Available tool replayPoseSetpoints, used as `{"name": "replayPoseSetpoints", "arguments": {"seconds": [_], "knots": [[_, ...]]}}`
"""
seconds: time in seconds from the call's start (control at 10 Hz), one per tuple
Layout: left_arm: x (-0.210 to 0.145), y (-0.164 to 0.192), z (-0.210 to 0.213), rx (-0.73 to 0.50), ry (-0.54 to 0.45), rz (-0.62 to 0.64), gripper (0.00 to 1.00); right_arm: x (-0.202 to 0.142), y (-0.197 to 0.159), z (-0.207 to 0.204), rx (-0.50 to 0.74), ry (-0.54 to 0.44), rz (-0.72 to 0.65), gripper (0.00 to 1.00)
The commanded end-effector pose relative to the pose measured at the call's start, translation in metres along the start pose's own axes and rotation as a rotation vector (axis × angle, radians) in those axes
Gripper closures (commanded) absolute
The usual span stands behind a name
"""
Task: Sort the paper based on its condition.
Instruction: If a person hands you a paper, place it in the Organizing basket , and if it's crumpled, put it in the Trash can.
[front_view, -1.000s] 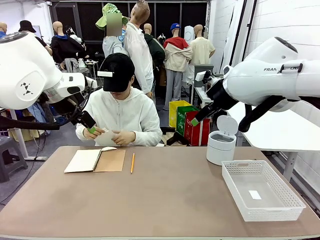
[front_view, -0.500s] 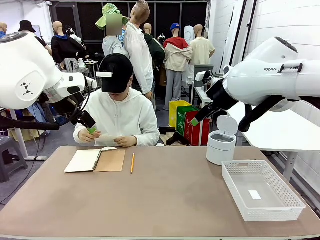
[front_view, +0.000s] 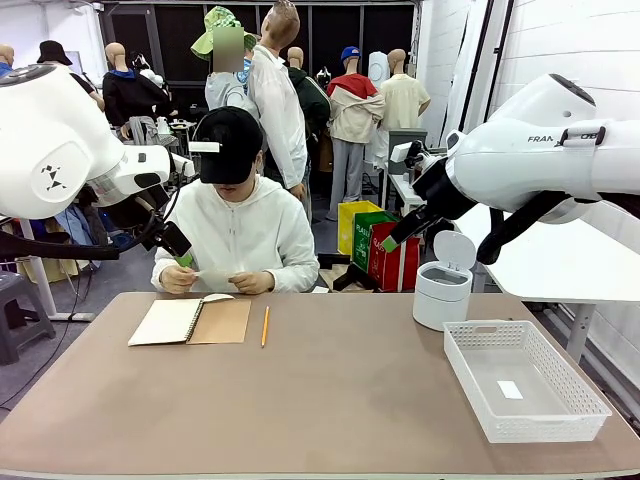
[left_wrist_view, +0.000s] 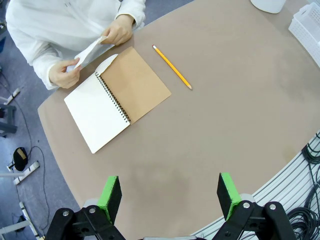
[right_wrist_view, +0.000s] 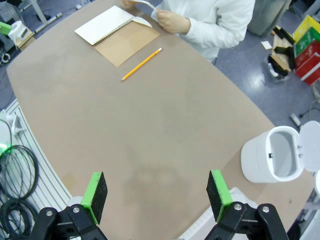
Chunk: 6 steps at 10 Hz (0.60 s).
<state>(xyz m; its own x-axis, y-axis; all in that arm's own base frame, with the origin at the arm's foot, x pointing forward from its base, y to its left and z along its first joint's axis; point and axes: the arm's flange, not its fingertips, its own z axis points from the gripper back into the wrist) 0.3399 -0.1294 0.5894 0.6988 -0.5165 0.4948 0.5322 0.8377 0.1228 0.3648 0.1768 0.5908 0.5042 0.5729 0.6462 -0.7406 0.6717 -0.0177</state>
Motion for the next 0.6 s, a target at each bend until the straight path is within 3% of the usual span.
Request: {"name": "replayPoseSetpoints", "arguments": {"seconds": [0.0,0.5], "knots": [[-0.0001,0.0008,0.001,0.001,-0.003,-0.004,0.0,0.0,0.0003,-0.0007,0.007,-0.001,-0.001,0.0],[-0.0001,0.0008,0.001,0.001,-0.003,-0.004,0.0,0.0,0.0003,-0.0007,0.007,-0.001,-0.001,0.0]]}}
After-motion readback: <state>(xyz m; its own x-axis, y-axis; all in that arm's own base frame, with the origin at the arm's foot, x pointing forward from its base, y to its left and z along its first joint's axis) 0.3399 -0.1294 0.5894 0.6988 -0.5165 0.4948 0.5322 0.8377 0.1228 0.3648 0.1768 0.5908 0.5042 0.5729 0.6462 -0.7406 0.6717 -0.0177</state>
